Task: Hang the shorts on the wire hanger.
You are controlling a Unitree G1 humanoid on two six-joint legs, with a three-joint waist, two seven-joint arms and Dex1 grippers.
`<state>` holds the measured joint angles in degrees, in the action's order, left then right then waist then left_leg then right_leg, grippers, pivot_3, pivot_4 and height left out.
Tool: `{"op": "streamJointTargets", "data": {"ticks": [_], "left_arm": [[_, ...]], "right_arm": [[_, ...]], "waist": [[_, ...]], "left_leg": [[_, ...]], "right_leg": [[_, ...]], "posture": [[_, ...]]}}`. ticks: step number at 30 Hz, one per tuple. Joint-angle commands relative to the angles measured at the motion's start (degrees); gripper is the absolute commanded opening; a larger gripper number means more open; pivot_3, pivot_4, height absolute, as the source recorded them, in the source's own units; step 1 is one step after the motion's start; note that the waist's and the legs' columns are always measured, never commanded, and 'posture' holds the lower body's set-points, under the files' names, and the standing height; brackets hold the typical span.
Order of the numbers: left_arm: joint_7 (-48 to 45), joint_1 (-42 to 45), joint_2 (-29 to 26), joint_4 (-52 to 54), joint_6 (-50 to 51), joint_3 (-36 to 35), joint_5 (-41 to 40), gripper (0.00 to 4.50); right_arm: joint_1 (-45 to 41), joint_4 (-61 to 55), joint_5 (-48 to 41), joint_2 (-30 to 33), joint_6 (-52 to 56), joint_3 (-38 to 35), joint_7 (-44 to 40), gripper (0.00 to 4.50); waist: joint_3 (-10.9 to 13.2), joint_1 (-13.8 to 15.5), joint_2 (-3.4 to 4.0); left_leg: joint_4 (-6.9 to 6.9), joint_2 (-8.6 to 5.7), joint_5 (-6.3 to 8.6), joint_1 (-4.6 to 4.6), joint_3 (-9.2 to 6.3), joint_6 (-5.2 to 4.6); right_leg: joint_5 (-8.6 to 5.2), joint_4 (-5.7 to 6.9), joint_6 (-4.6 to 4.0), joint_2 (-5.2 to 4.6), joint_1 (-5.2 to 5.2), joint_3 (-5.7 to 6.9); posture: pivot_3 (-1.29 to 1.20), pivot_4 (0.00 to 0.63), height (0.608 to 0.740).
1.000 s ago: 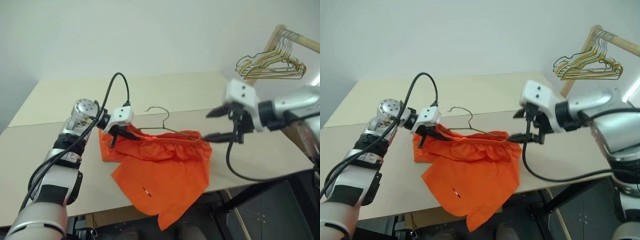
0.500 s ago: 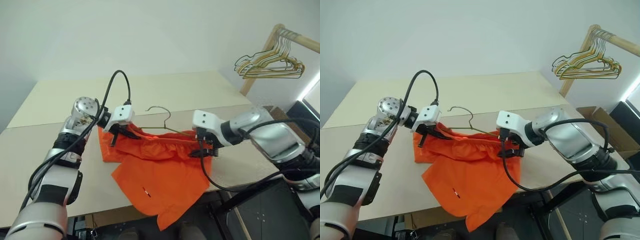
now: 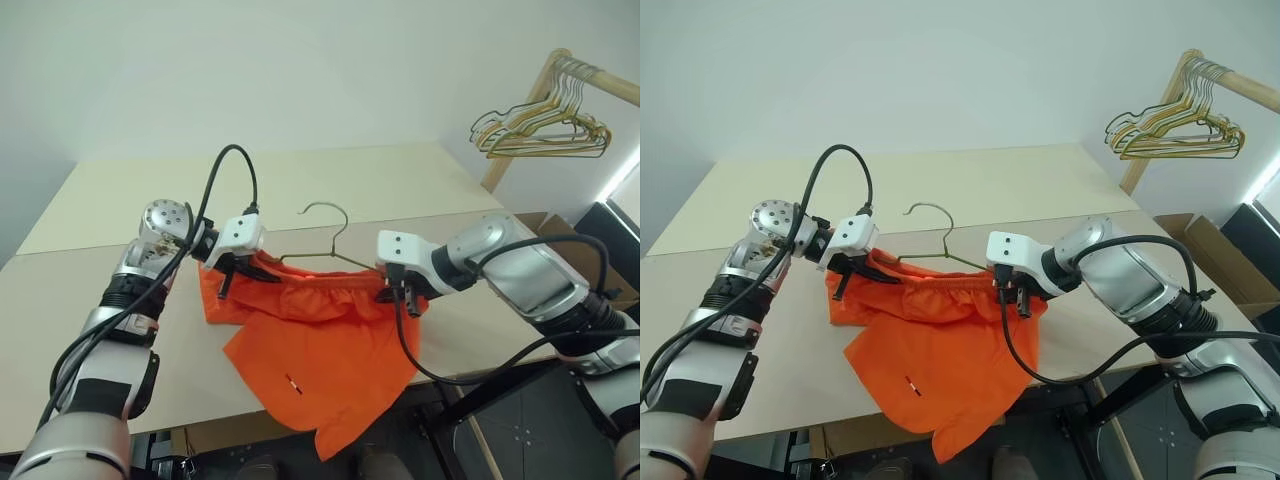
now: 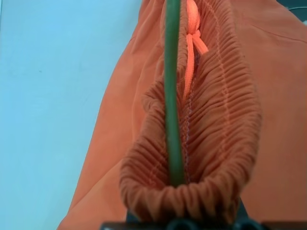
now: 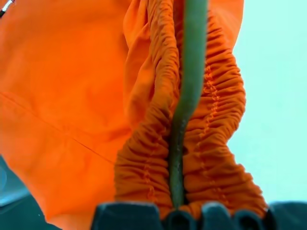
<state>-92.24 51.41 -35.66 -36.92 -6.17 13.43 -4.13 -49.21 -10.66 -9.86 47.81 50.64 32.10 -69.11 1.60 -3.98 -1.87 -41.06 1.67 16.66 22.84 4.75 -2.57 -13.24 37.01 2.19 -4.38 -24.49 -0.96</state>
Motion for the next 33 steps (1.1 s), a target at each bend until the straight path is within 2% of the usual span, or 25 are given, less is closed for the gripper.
{"op": "streamJointTargets", "data": {"ticks": [1, 4, 10, 15, 16, 22, 25, 27, 31, 33], "left_arm": [[-0.3, 1.7, -0.9, 1.8, -0.2, -1.1, -3.8, 1.18], [0.9, 3.0, 0.3, 0.4, 0.1, -3.6, -5.0, 1.97], [3.6, 4.2, 0.2, 0.9, 2.4, -9.0, -8.8, 2.69], [4.9, -0.3, -1.6, 8.9, 5.9, -12.1, -11.9, 4.3], [5.5, -1.3, -1.8, 10.5, 6.4, -12.5, -12.3, 4.43], [4.7, -7.0, -3.6, 20.6, 9.1, -12.9, -15.0, 4.43], [8.0, -7.0, -3.4, 23.9, 13.0, -15.0, -17.6, 4.43], [12.6, -7.4, -2.5, 27.8, 18.5, -17.1, -20.8, 4.43], [27.6, -9.2, 1.9, 38.8, 33.1, -21.2, -28.1, 4.43], [34.8, -12.4, 5.1, 47.5, 39.6, -22.6, -33.9, 4.43]], "right_arm": [[-0.4, -2.0, -1.8, 0.5, -0.4, -3.4, -1.8, 0.0], [0.6, -3.1, -3.5, 0.9, 1.5, -5.1, -2.3, 0.0], [8.0, -8.3, -8.5, 4.8, 6.9, -11.2, -1.4, 0.0], [14.5, -12.5, -14.2, 6.2, 14.0, -19.5, 2.2, 0.0], [15.4, -13.3, -15.1, 6.4, 14.9, -20.6, 2.8, 0.0], [19.6, -18.4, -19.9, 6.6, 19.8, -25.4, 6.9, 0.0], [22.3, -20.7, -22.3, 6.4, 22.7, -28.8, 9.5, 0.0], [25.1, -22.1, -24.0, 5.7, 25.7, -33.0, 12.0, 0.0], [29.7, -24.7, -25.4, 2.0, 31.9, -42.2, 18.9, 0.0], [31.8, -26.2, -23.0, -3.0, 37.6, -48.9, 24.9, 0.0]], "waist": [[0.0, 0.0, 0.0], [0.0, 0.1, 0.0], [0.0, 0.5, 0.0], [0.0, 0.1, 0.0], [0.0, 0.1, 0.0], [0.0, 0.2, 0.0], [0.0, 0.4, 0.0], [0.0, 0.6, -0.01], [0.0, 0.8, -0.03], [-0.1, 0.6, -0.02]], "left_leg": [[0.0, 0.0, 0.0, 0.0, 0.0, 0.0], [0.0, 0.0, 0.0, 0.0, -0.01, 0.0], [-0.02, -0.01, 0.01, 0.01, -0.04, -0.01], [-0.01, 0.02, 0.0, -0.04, -0.03, -0.01], [0.0, 0.04, 0.0, -0.06, -0.03, 0.0], [0.0, 0.04, 0.0, -0.22, -0.03, 0.0], [0.0, 0.04, 0.0, -0.21, -0.04, 0.0], [0.0, 0.04, 0.0, -0.2, -0.05, 0.0], [-0.02, 0.04, 0.01, -0.21, -0.13, -0.01], [-0.01, 0.04, 0.01, -0.26, -0.14, -0.01]], "right_leg": [[0.0, 0.0, 0.0, 0.0, 0.0, 0.0], [0.0, -0.01, 0.0, 0.0, 0.0, 0.0], [0.0, -0.01, 0.0, -0.01, 0.04, 0.04], [0.0, -0.03, 0.0, 0.0, 0.06, 0.01], [0.0, -0.05, 0.0, 0.0, 0.07, -0.01], [0.0, -0.05, 0.0, -0.01, 0.2, -0.03], [0.0, -0.09, 0.0, -0.02, 0.22, -0.02], [0.0, -0.12, 0.0, -0.02, 0.23, -0.02], [0.0, -0.13, 0.02, -0.05, 0.29, -0.05], [0.02, -0.1, 0.05, -0.04, 0.31, -0.11]], "posture": [[-0.08, 0.0, 0.74], [-0.08, 0.0, 0.74], [-0.07, 0.0, 0.74], [-0.07, 0.0, 0.74], [-0.08, 0.0, 0.74], [-0.09, 0.0, 0.74], [-0.09, 0.0, 0.74], [-0.1, 0.0, 0.74], [-0.12, 0.0, 0.74], [-0.14, 0.0, 0.74]]}}
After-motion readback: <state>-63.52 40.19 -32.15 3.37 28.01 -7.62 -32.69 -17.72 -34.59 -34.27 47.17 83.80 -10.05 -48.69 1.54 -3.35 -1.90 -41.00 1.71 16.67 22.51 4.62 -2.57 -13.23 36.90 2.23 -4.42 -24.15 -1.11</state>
